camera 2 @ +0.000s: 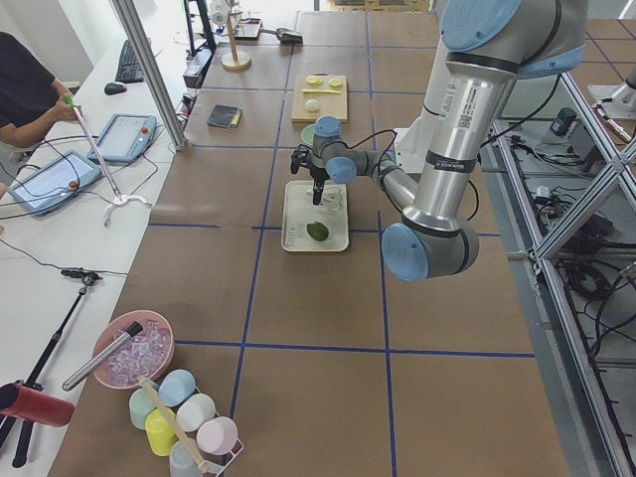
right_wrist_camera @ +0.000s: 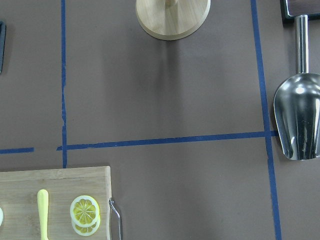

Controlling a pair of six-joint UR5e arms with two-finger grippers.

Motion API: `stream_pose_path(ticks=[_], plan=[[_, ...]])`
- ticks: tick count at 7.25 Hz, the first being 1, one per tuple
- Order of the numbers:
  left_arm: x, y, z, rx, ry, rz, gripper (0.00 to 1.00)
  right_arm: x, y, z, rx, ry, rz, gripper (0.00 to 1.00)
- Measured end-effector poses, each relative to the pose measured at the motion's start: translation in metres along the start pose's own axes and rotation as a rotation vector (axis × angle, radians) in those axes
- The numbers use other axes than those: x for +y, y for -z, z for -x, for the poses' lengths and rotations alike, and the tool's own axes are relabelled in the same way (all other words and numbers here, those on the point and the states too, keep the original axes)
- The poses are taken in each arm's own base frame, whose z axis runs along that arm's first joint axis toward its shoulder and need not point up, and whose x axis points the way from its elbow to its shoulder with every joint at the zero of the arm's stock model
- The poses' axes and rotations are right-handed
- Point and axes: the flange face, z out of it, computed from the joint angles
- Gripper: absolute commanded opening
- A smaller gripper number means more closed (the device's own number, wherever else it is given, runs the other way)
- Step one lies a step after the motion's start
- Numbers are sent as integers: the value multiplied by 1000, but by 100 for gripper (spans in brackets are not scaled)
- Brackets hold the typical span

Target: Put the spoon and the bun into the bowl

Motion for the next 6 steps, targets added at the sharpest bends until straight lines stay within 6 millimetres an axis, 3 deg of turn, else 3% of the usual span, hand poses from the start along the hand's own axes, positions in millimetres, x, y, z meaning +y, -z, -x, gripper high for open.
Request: stream_pose_path(ticks=[1,3,4,6], plan=[[1,-1,0,-1,-1,2,73,0,0,0,0,1,0,100],[1,-1,-1,-1,0,3,29,-1,1,2,-1,3,-2,100],[1,-1,-1,-1,2,3,14,-2,1,2,-1,5,-3,100],[1,-1,-2,2,29,2,3,-2,1,3,-1,6,-3,100]])
